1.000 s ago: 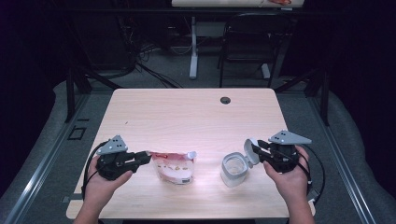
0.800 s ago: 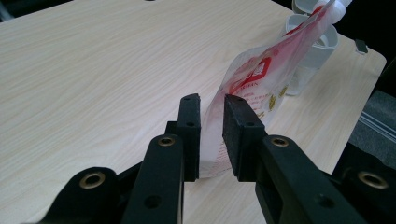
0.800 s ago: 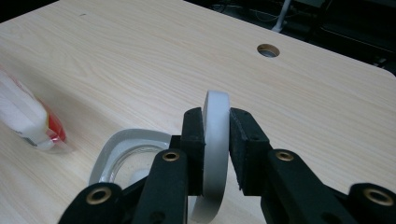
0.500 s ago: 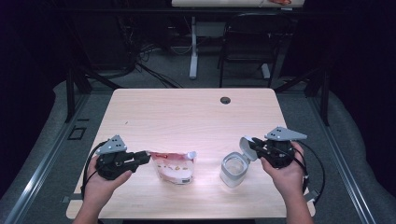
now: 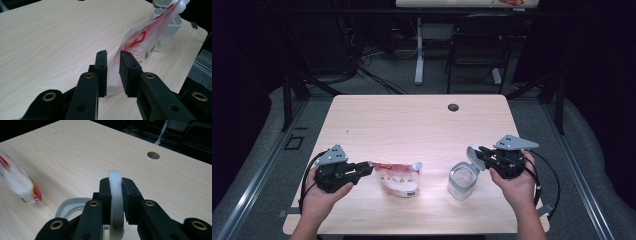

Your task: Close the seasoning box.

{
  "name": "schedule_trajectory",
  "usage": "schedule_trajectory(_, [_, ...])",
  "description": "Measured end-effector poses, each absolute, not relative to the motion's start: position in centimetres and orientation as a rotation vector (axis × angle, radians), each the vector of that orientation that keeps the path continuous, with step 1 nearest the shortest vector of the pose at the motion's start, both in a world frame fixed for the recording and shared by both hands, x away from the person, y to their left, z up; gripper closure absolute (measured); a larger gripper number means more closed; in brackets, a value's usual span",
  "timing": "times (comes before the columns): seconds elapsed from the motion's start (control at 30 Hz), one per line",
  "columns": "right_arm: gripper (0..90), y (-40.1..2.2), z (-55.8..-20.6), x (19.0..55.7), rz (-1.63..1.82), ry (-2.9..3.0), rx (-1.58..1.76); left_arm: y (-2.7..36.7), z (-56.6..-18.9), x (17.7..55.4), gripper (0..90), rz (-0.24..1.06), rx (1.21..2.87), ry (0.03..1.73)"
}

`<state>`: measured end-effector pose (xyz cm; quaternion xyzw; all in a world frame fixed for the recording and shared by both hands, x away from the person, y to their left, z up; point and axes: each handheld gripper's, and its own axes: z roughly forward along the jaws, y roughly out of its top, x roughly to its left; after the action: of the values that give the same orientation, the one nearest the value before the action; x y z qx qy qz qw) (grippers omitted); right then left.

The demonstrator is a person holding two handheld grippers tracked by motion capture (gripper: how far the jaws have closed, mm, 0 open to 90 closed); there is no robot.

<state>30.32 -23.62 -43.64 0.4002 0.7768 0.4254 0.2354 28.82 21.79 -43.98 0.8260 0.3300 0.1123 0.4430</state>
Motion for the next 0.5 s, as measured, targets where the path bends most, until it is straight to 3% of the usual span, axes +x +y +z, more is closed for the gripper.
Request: schedule_trajectory(0.5, [78.9,-24.6,-43.77,30.61,1.179,2.136,1.117,21.85,-44.06,28.9,76.2,0.278,2.047,0.823])
